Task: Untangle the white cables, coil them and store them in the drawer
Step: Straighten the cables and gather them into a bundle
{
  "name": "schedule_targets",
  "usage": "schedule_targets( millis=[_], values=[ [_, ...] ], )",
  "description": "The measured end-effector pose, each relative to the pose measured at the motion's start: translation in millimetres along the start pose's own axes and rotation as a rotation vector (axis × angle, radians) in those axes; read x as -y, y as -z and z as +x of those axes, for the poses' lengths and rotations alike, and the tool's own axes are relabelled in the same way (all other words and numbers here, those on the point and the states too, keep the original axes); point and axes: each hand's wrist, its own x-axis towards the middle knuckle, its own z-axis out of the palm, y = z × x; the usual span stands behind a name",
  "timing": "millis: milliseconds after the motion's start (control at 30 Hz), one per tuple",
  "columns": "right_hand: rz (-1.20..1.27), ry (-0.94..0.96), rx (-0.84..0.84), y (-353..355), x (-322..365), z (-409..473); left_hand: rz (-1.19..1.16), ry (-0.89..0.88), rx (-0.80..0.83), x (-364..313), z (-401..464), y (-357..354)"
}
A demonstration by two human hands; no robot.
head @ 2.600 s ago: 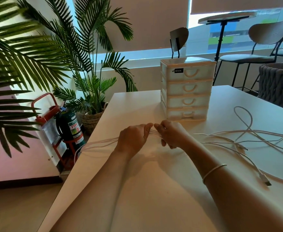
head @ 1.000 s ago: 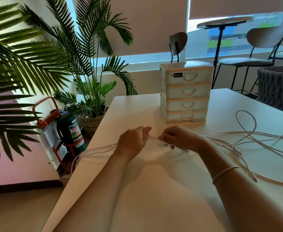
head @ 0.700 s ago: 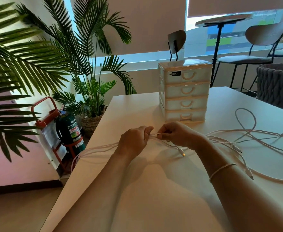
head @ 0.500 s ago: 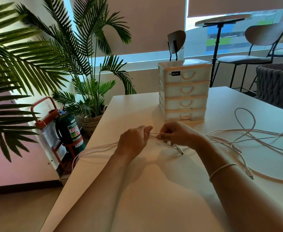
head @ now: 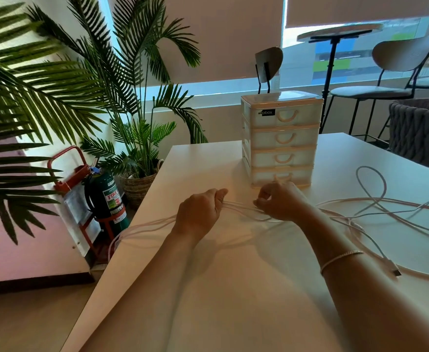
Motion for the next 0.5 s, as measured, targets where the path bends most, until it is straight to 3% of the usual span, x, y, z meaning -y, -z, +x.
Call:
schedule_targets(
  millis=[133, 300, 500],
  values=[
    [-0.029, 0.069, 0.042, -12.5, 22.8, 2.0, 0.033, -0.014, 0.009, -3.7, 0.3, -0.5],
    [0.057, -0.044, -0.01, -30.4, 33.0, 3.2, 0.077, -0.004, 0.001, -6.1, 1.5, -1.6],
    [0.02, -0.098, -0.323, -22.0, 27.6, 7.4, -0.016, -0.036, -0.059, -4.9, 1.6, 1.2]
  ],
)
